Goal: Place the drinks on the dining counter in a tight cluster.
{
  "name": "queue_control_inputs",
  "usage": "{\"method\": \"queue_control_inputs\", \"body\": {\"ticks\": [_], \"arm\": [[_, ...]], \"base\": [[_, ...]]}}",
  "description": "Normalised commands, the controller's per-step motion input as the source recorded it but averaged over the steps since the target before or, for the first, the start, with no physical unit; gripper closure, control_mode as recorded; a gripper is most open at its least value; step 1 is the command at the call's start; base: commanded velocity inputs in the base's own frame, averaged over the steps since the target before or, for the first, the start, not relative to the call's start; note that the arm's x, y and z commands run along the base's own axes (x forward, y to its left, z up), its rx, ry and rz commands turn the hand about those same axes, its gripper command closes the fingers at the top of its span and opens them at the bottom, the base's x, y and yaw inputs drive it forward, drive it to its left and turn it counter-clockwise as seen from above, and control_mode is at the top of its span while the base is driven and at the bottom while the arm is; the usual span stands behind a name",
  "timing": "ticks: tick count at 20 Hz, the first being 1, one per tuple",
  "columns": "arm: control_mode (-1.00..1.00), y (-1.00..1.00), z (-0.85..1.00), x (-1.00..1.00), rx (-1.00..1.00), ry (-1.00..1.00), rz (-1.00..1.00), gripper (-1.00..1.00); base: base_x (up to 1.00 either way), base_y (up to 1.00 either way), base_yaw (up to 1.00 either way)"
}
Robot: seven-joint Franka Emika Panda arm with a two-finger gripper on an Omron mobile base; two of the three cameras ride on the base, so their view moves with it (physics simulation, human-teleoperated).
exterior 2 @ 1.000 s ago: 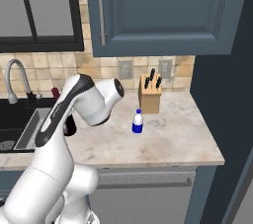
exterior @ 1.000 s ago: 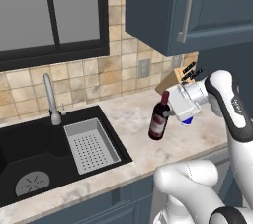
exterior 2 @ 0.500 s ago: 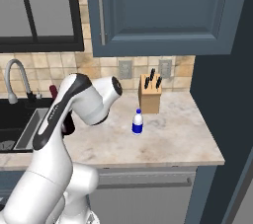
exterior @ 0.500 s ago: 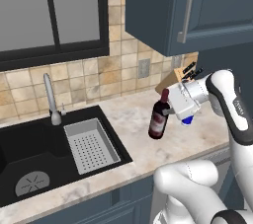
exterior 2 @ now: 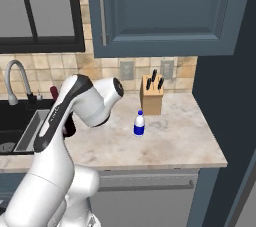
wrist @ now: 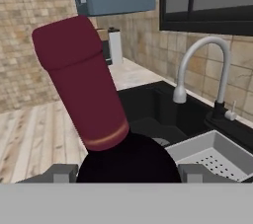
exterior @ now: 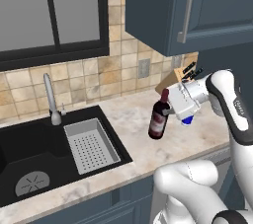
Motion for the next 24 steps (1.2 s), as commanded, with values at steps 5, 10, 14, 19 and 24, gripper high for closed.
{"method": "queue_control_inputs", "body": {"ticks": [5, 10, 14, 19, 24], "arm": [[1.00, 0.00, 0.00, 0.00, 0.00, 0.00, 0.00, 1.00], [1.00, 0.00, 0.00, 0.00, 0.00, 0.00, 0.00, 1.00], [1.00, 0.00, 0.00, 0.00, 0.00, 0.00, 0.00, 1.00], [1.00, 0.00, 0.00, 0.00, 0.00, 0.00, 0.00, 1.00], [1.00, 0.00, 0.00, 0.00, 0.00, 0.00, 0.00, 1.00]], "base": [[-0.29, 0.00, 0.04], [-0.45, 0.15, 0.15], [-0.65, 0.49, 0.36], [-0.81, 0.78, 0.54], [-0.97, 0.62, 0.50]]}}
